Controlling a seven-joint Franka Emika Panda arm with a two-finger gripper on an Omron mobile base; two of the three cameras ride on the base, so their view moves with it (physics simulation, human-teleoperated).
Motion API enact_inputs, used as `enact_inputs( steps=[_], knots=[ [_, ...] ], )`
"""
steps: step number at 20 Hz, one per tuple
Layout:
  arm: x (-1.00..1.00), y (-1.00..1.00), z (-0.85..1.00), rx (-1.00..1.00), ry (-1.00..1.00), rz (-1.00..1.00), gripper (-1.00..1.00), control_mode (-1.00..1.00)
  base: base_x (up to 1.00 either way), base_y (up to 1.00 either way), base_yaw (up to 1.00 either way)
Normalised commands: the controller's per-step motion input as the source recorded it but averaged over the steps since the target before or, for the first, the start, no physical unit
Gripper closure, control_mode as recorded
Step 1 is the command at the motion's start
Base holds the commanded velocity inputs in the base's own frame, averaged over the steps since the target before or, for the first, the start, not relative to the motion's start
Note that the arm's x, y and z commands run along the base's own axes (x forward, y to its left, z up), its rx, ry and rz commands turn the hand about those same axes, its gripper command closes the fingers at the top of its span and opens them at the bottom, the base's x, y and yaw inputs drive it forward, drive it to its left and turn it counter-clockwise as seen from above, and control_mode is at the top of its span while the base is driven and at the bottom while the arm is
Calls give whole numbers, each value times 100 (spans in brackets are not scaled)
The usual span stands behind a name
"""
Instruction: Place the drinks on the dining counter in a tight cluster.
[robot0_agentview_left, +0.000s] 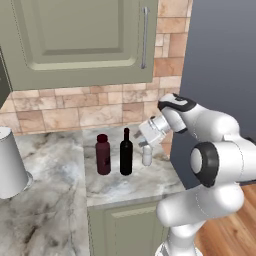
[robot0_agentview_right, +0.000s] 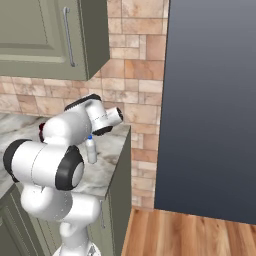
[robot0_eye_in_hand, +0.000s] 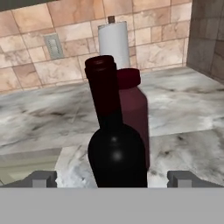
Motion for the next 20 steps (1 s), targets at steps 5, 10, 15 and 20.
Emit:
enact_inputs(
  steps=[5,10,15,20],
  knots=[
    [0,18,-8,0,6,0,-100,-100,0,0,0],
    [0,15,-4,0,4,0,-100,-100,0,0,0],
    [0,15,-5,0,1,0,-100,-100,0,0,0],
    [0,10,-5,0,0,0,-100,-100,0,0,0]
  ],
)
